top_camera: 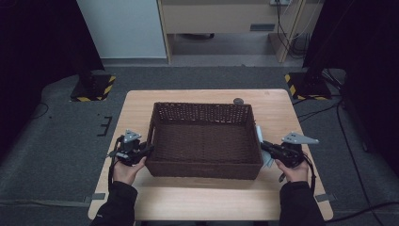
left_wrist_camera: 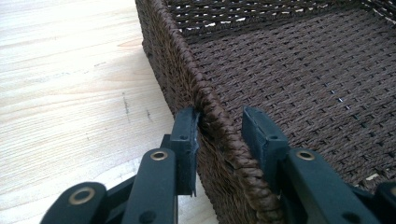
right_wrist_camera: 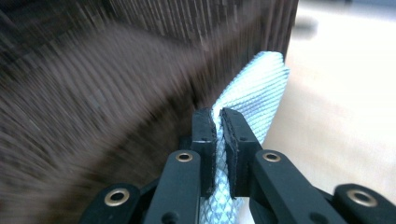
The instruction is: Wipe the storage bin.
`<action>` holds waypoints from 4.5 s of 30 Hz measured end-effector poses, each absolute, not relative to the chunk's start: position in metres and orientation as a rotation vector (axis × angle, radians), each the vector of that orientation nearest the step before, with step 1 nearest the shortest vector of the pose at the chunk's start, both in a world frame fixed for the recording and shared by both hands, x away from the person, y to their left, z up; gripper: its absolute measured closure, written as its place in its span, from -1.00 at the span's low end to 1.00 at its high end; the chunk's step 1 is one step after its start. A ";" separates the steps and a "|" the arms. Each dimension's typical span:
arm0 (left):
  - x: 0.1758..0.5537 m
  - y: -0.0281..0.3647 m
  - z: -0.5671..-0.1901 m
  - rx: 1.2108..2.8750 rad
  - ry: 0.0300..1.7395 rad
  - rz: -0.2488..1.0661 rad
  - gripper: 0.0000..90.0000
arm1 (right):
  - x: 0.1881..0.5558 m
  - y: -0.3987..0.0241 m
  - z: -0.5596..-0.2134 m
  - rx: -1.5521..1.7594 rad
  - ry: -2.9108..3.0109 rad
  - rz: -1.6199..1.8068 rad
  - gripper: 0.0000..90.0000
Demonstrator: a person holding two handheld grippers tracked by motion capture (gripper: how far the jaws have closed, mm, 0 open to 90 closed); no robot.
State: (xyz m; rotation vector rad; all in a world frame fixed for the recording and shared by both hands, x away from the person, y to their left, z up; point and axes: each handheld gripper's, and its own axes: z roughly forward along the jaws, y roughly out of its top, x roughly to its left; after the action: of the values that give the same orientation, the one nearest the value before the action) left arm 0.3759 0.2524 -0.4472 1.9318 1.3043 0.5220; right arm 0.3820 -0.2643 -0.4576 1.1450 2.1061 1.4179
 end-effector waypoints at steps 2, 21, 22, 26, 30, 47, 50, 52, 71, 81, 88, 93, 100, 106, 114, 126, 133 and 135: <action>0.377 0.253 -0.447 1.923 1.312 0.524 0.47 | 0.378 -0.266 -0.449 1.116 2.091 1.460 0.88; 0.380 0.254 -0.447 1.938 1.301 0.525 0.45 | 0.376 -0.269 -0.454 1.131 2.129 1.417 0.88; 0.380 0.254 -0.447 1.936 1.300 0.522 0.45 | 0.373 -0.270 -0.449 1.119 2.110 1.450 0.88; 0.379 0.255 -0.448 1.927 1.299 0.517 0.44 | 0.368 -0.267 -0.452 1.104 2.163 1.412 0.88; 0.379 0.255 -0.448 1.927 1.295 0.519 0.43 | 0.366 -0.265 -0.469 1.162 2.240 1.318 0.88; 0.379 0.255 -0.449 1.934 1.275 0.521 0.41 | 0.338 -0.271 -0.448 1.074 2.153 1.432 0.88; 0.379 0.255 -0.449 1.932 1.278 0.520 0.42 | 0.337 -0.270 -0.458 1.100 2.222 1.379 0.88; 0.379 0.255 -0.448 1.932 1.280 0.519 0.42 | 0.339 -0.269 -0.473 1.152 2.293 1.289 0.88; 0.380 0.255 -0.448 1.935 1.283 0.513 0.42 | 0.327 -0.267 -0.458 1.095 2.224 1.373 0.88; 0.380 0.255 -0.448 1.936 1.283 0.512 0.41 | 0.319 -0.266 -0.474 1.168 2.299 1.254 0.88; 0.380 0.256 -0.448 1.933 1.284 0.509 0.41 | 0.305 -0.271 -0.445 1.065 2.146 1.465 0.88; 0.380 0.255 -0.448 1.938 1.283 0.510 0.41 | 0.311 -0.264 -0.460 1.103 2.248 1.351 0.88; 0.380 0.256 -0.448 1.935 1.284 0.509 0.41 | 0.315 -0.257 -0.472 1.143 2.324 1.252 0.88; 0.380 0.256 -0.448 1.934 1.284 0.504 0.41 | 0.300 -0.267 -0.443 1.072 2.149 1.467 0.88; 0.380 0.256 -0.448 1.935 1.284 0.506 0.41 | 0.303 -0.256 -0.465 1.135 2.288 1.307 0.88; 0.380 0.256 -0.448 1.934 1.285 0.506 0.40 | 0.313 -0.268 -0.476 1.261 2.256 1.196 0.88; 0.380 0.255 -0.448 1.937 1.285 0.507 0.40 | 0.312 -0.294 -0.470 1.335 2.064 1.088 0.88; 0.380 0.256 -0.448 1.935 1.285 0.507 0.40 | 0.313 -0.301 -0.472 1.351 2.034 1.058 0.88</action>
State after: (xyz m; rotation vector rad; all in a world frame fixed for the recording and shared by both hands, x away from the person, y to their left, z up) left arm 0.3799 0.2555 -0.4484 1.9351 1.2850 0.5067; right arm 0.3135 -0.3012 -0.4719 1.3511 2.0340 1.0585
